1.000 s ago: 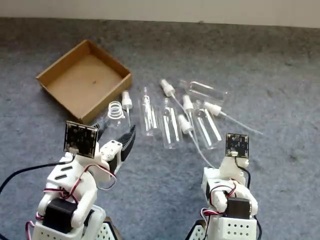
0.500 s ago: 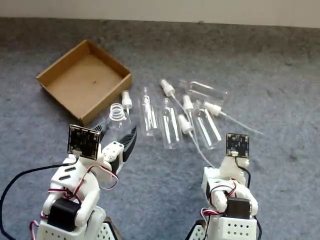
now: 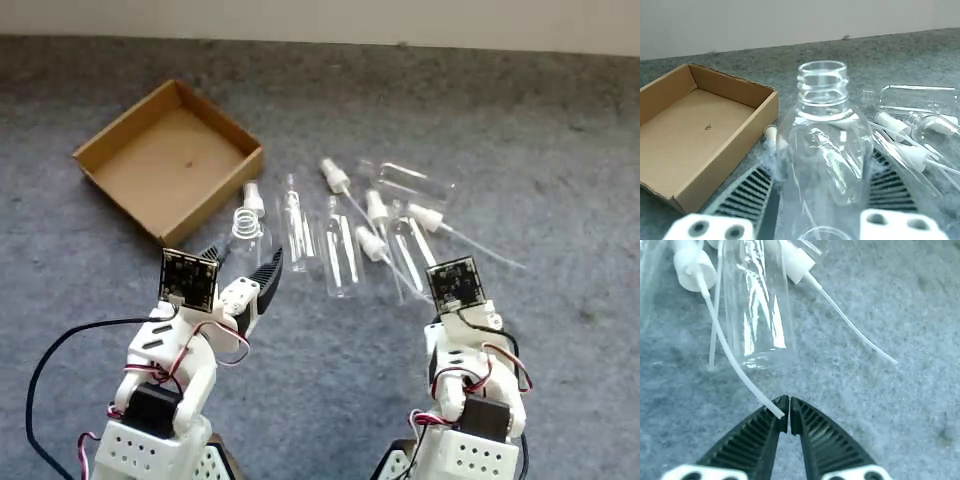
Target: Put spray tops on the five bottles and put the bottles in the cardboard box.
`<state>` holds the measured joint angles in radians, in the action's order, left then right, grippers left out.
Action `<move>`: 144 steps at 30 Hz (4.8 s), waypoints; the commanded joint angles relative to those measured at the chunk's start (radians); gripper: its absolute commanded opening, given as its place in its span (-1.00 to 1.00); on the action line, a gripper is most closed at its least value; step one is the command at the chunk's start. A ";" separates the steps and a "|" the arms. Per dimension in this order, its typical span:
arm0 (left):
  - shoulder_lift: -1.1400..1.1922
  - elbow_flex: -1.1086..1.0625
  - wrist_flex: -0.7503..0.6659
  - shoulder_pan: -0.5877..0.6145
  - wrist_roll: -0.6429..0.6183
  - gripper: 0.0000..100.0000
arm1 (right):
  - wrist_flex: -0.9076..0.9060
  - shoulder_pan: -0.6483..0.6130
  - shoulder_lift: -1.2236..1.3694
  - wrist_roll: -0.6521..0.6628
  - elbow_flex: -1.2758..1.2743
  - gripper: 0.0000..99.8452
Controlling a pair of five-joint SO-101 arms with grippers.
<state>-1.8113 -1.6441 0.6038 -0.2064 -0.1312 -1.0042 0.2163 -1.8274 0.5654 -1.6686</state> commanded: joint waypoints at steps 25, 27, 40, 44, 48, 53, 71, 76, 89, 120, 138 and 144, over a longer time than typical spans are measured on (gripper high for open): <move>-0.015 -0.050 -0.147 -0.005 0.005 -0.87 | -0.254 0.148 -0.007 0.141 0.398 -0.97; -0.015 -0.050 -0.144 -0.012 0.005 -0.87 | -0.252 0.166 0.004 0.141 0.438 -0.97; -0.015 -0.050 -0.118 -0.008 0.009 -0.87 | -0.245 0.166 0.642 0.077 0.885 -0.97; -0.015 -0.050 -0.107 -0.012 0.008 -0.86 | -0.245 0.165 0.816 0.077 1.017 -0.97; -0.015 -0.050 -0.106 -0.007 0.008 -0.87 | -0.245 0.122 0.970 0.078 1.116 -0.97; -0.013 -0.050 -0.075 -0.008 0.009 -0.86 | -0.245 0.025 1.147 0.219 1.139 -0.97; -0.013 -0.050 -0.061 -0.010 0.009 -0.87 | -0.125 -0.124 1.732 0.361 1.477 -0.65; -0.013 -0.050 -0.061 -0.010 0.009 -0.87 | -0.128 -0.159 1.908 0.361 1.650 -0.61; -0.013 -0.050 -0.061 -0.012 0.009 -0.87 | -0.367 -0.173 2.279 0.427 2.046 -0.51; -0.013 -0.051 -0.046 -0.013 0.005 -0.86 | -0.404 -0.219 2.462 0.425 2.134 -0.91; -0.013 -0.051 -0.038 -0.108 0.009 -0.87 | -0.763 -0.088 2.460 0.100 2.783 -0.94; -0.013 -0.051 -0.014 -0.194 0.012 -0.87 | -0.763 -0.084 2.457 -0.216 2.934 -0.94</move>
<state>-1.8098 -1.6732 0.5623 -0.3475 -0.1312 -1.7453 0.1258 0.6582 0.5010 1.1561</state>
